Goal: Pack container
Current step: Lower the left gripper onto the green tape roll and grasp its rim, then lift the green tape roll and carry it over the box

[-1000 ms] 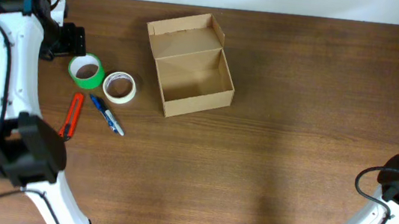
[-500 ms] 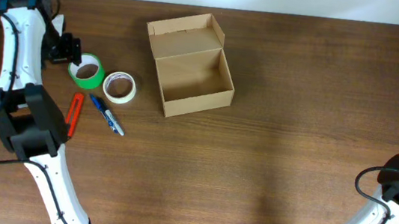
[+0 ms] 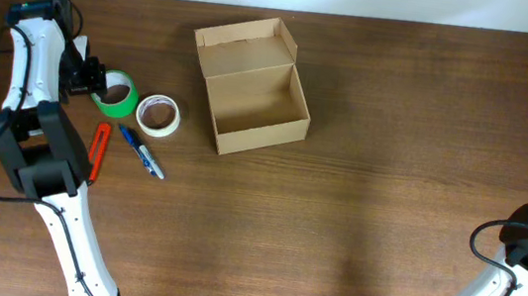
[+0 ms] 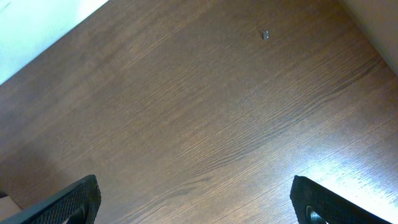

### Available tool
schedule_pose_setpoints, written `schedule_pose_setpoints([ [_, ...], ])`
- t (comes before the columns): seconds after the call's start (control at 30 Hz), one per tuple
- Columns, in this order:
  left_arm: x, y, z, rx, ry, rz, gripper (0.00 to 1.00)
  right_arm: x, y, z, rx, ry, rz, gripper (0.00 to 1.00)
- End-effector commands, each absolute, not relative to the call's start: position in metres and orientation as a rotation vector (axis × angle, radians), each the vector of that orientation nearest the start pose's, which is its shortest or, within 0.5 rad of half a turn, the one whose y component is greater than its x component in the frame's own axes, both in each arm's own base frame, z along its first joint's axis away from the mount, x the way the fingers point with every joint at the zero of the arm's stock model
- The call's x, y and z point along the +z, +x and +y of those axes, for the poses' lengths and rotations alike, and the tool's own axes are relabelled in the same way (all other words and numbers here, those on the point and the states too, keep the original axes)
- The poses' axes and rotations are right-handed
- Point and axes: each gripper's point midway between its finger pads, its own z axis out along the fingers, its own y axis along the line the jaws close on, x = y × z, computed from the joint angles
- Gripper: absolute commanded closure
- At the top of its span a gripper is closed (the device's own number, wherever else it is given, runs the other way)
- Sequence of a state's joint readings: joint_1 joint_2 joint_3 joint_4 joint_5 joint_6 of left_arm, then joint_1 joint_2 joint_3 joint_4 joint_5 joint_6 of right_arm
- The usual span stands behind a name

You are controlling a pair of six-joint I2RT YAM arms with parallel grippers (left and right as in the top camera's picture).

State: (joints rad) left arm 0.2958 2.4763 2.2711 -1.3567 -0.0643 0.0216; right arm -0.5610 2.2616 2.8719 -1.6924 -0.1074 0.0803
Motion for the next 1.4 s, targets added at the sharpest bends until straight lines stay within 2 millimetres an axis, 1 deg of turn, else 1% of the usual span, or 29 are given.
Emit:
schedule_pose_setpoints([
  [0.0, 0.028, 0.464, 0.153, 0.109, -0.438, 3.106, 0.38, 0.296, 0.407, -0.229, 0.0, 0.799, 2.507, 0.01],
  [0.07, 0.027, 0.467, 0.154, 0.112, -0.437, 3.093, 0.53, 0.296, 0.407, -0.229, 0.0, 0.799, 2.507, 0.01],
  [0.1, 0.027, 0.47, 0.155, 0.114, -0.436, 3.082, 0.67, 0.296, 0.407, -0.229, 0.0, 0.799, 2.507, 0.01],
  [0.13, 0.027, 0.472, 0.156, 0.115, -0.436, 3.075, 0.75, 0.296, 0.407, -0.229, 0.0, 0.799, 2.507, 0.01],
  [0.2, 0.027, 0.474, 0.156, 0.117, -0.435, 3.066, 0.87, 0.296, 0.407, -0.229, 0.0, 0.799, 2.507, 0.01],
  [0.27, 0.027, 0.475, 0.156, 0.117, -0.435, 3.062, 0.95, 0.296, 0.407, -0.229, 0.0, 0.799, 2.507, 0.01],
  [0.3, 0.027, 0.475, 0.156, 0.118, -0.434, 3.059, 0.97, 0.296, 0.407, -0.229, 0.0, 0.799, 2.507, 0.01],
  [0.6, 0.027, 0.476, 0.156, 0.118, -0.431, 3.057, 0.98, 0.296, 0.407, -0.229, 0.0, 0.799, 2.507, 0.01],
  [0.7, 0.036, 0.475, 0.151, 0.119, -0.415, 3.066, 0.99, 0.296, 0.407, -0.229, 0.0, 0.799, 2.507, 0.01],
  [0.77, 0.054, 0.479, 0.148, 0.137, -0.392, 3.052, 0.98, 0.296, 0.407, -0.229, 0.0, 0.799, 2.507, 0.01],
  [0.83, 0.078, 0.486, 0.145, 0.156, -0.372, 3.015, 0.98, 0.296, 0.407, -0.229, 0.0, 0.799, 2.507, 0.01],
  [0.97, 0.157, 0.502, 0.131, 0.166, -0.311, 2.862, 0.98, 0.296, 0.407, -0.229, 0.0, 0.799, 2.507, 0.01],
  [1.0, 0.178, 0.505, 0.121, 0.134, -0.261, 2.813, 0.98, 0.296, 0.407, -0.229, 0.0, 0.799, 2.507, 0.01],
  [1.03, 0.197, 0.51, 0.105, 0.068, -0.159, 2.768, 0.98, 0.296, 0.407, -0.229, 0.0, 0.799, 2.507, 0.01],
  [1.07, 0.219, 0.513, 0.083, -0.017, -0.023, 2.703, 0.98, 0.296, 0.407, -0.229, 0.0, 0.799, 2.507, 0.01],
  [1.1, 0.24, 0.515, 0.065, -0.074, 0.061, 2.635, 0.98, 0.296, 0.407, -0.229, 0.0, 0.799, 2.507, 0.01],
  [1.13, 0.258, 0.516, 0.051, -0.099, 0.102, 2.577, 0.98, 0.296, 0.407, -0.229, 0.0, 0.799, 2.507, 0.01],
  [1.2, 0.286, 0.515, 0.024, -0.113, 0.198, 2.495, 0.98, 0.296, 0.407, -0.229, 0.0, 0.799, 2.507, 0.01],
  [1.27, 0.303, 0.511, -0.006, -0.109, 0.334, 2.445, 0.99, 0.296, 0.407, -0.229, 0.0, 0.799, 2.507, 0.01],
  [1.3, 0.309, 0.507, -0.024, -0.106, 0.419, 2.419, 0.99, 0.296, 0.407, -0.229, 0.0, 0.799, 2.507, 0.01],
  [1.37, 0.315, 0.499, -0.061, -0.104, 0.597, 2.377, 0.98, 0.296, 0.407, -0.229, 0.0, 0.799, 2.507, 0.01],
])
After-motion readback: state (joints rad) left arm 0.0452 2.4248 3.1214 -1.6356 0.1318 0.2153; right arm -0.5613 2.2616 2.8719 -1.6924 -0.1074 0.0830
